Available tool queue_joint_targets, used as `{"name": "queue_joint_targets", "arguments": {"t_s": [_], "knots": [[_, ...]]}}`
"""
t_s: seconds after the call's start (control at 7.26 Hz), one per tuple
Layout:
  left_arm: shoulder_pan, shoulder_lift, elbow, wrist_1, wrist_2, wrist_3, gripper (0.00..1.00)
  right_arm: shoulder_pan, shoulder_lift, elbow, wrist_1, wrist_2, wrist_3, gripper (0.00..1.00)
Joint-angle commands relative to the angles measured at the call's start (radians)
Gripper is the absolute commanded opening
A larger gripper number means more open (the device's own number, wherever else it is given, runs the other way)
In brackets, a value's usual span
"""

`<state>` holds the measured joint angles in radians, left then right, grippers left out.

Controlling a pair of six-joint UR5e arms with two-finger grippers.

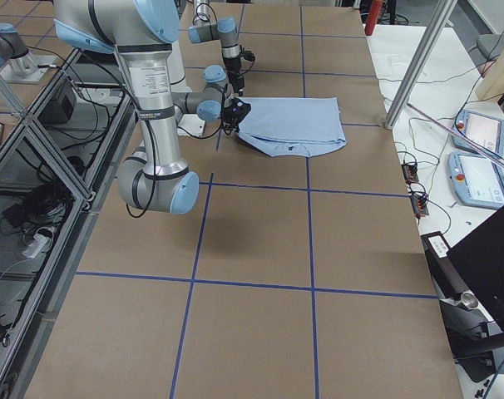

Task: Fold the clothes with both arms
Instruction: 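Move both grippers to the shirt's corners nearest the robot, then grasp the shirt's near corners with both grippers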

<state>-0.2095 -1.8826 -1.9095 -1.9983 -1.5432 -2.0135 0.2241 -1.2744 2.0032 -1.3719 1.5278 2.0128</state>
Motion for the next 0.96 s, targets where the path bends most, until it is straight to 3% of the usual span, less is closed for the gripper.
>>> {"name": "queue_joint_targets", "arguments": {"t_s": [0.0, 0.69, 0.83], "knots": [[0.004, -0.004, 0.02, -0.001, 0.018, -0.005, 0.69, 0.0, 0.001, -0.001, 0.001, 0.0, -0.002, 0.0], [0.009, 0.01, 0.024, 0.007, 0.015, -0.059, 0.72, 0.0, 0.001, -0.001, 0.001, -0.002, -0.003, 0.0], [0.009, 0.008, 0.024, 0.007, 0.015, -0.065, 0.65, 0.0, 0.001, -0.001, 0.001, -0.002, -0.003, 0.0]]}}
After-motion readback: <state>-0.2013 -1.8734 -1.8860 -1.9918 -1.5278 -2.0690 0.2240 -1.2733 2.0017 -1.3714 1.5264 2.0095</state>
